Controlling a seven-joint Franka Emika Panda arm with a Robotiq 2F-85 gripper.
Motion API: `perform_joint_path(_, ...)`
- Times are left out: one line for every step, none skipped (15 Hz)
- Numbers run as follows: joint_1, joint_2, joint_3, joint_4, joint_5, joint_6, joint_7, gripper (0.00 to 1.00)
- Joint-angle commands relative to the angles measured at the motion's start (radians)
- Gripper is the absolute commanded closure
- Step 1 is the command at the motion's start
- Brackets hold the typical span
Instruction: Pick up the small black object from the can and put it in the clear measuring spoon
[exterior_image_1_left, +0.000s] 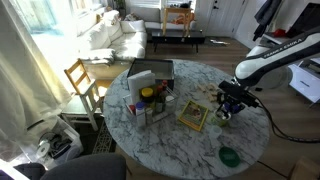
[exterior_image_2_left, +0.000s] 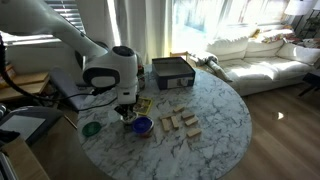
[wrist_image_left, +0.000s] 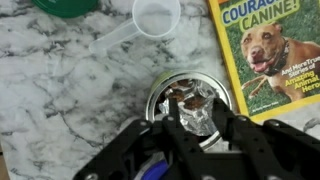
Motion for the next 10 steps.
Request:
perform_joint_path(0.005,0.036,-0.008,0.016,0.056,0.023,-0.013,0.58)
perform_joint_path(0.005,0.041,-0.008,0.017,0.063,0.025,-0.014,0.58)
perform_joint_path(0.004,0.045,-0.007,0.018,0.072,0.026,-0.015,0.58)
perform_joint_path(0.004,0.048,-0.007,0.018,0.078,0.027,-0.016,0.59)
perform_joint_path(0.004,0.052,-0.007,0.019,0.084,0.027,-0.016,0.59)
perform_joint_path(0.004,0.056,-0.007,0.020,0.090,0.028,-0.016,0.59)
perform_joint_path(0.004,0.059,-0.007,0.019,0.094,0.029,-0.016,0.59)
perform_joint_path(0.004,0.061,-0.007,0.019,0.099,0.029,-0.016,0.59)
perform_joint_path(0.002,0.063,-0.006,0.018,0.106,0.030,-0.018,0.60)
perform_joint_path(0.002,0.064,-0.006,0.018,0.110,0.031,-0.018,0.59)
